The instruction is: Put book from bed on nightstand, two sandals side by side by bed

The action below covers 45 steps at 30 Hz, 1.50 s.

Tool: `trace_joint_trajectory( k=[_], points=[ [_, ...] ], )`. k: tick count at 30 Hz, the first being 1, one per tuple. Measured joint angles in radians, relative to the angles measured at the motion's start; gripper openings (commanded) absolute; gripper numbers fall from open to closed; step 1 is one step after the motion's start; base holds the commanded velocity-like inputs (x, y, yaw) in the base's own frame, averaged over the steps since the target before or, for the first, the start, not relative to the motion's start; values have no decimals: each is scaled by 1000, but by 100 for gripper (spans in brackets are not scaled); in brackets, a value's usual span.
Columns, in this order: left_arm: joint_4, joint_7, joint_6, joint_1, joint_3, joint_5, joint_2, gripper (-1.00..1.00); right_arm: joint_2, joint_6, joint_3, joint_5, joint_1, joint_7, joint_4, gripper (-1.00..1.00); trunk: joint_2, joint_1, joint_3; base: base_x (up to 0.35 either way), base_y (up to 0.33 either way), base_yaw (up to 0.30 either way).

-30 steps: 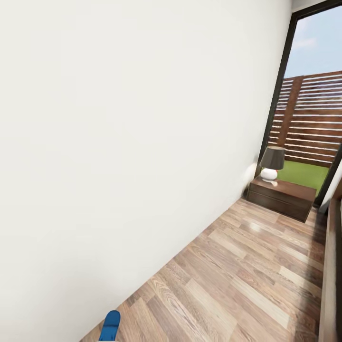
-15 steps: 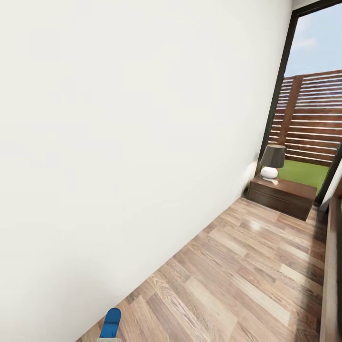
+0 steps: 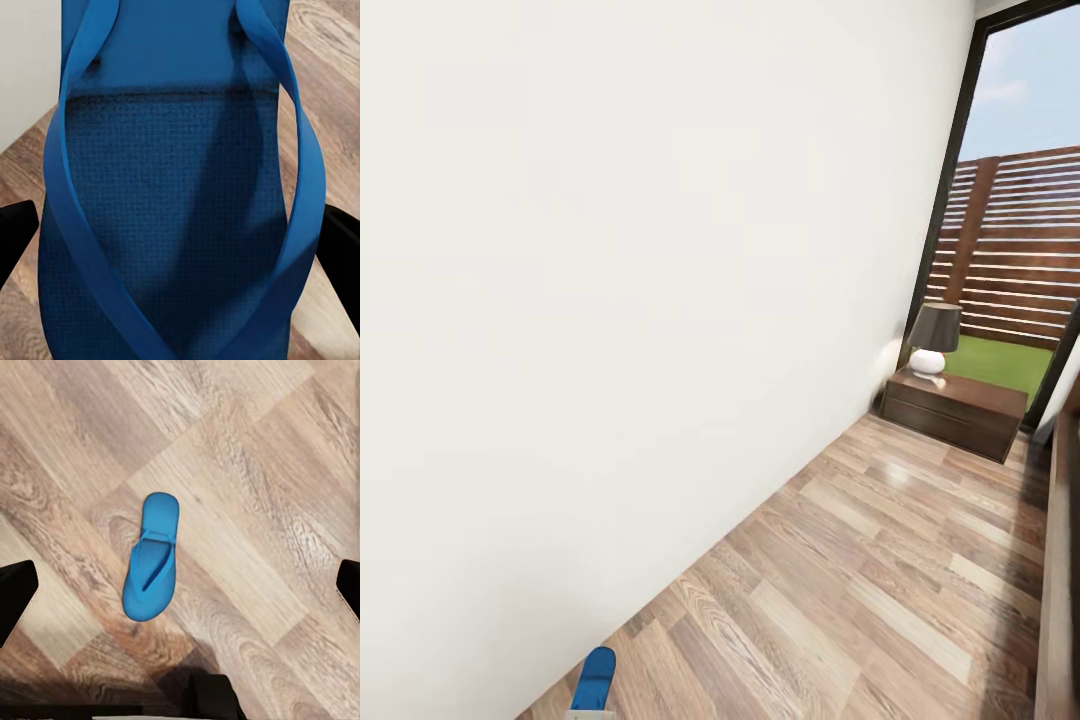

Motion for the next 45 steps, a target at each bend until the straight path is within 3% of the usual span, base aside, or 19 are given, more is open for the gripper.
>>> trace_joint_trajectory(
  k=[15, 27, 30, 33, 34, 37, 42, 45],
  points=[
    [-64, 0, 2, -1, -6, 0, 2, -100, -1, 5, -2, -8, -57, -3, -10, 100, 0, 0, 0, 0, 0, 0],
    [-196, 3, 188, -6, -13, -1, 1, -100, 0, 4, -3, -10, -61, -1, -2, 100, 0, 0, 0, 0, 0, 0],
    [-214, 3, 208, -6, -35, -1, 1, -100, 0, 4, -3, -10, -61, -1, 0, 100, 0, 0, 0, 0, 0, 0],
    [-225, 3, 226, -6, -91, 0, 0, -100, 0, 4, -3, -9, -61, -1, 0, 100, -7, 4, -3, 0, 0, 0],
    [-225, 3, 226, -6, -91, -1, 0, -100, 0, 4, -3, -9, -61, -1, 0, 100, -14, 8, -6, 0, 0, 0],
    [-235, 4, 247, -6, -136, 1, -1, -100, 0, 4, -2, -9, -61, 0, 0, 100, -35, 19, -16, 0, 0, 0],
    [-289, 5, 290, -4, -161, -1, 1, -100, 0, 4, -1, -7, -61, 0, -1, 100, -70, 38, -31, 0, 0, 0],
    [-376, 4, 344, -2, -167, -2, 5, -100, 0, 4, -1, -6, -61, -1, -2, 100, -70, 38, -31, 0, 0, 0]
  ],
)
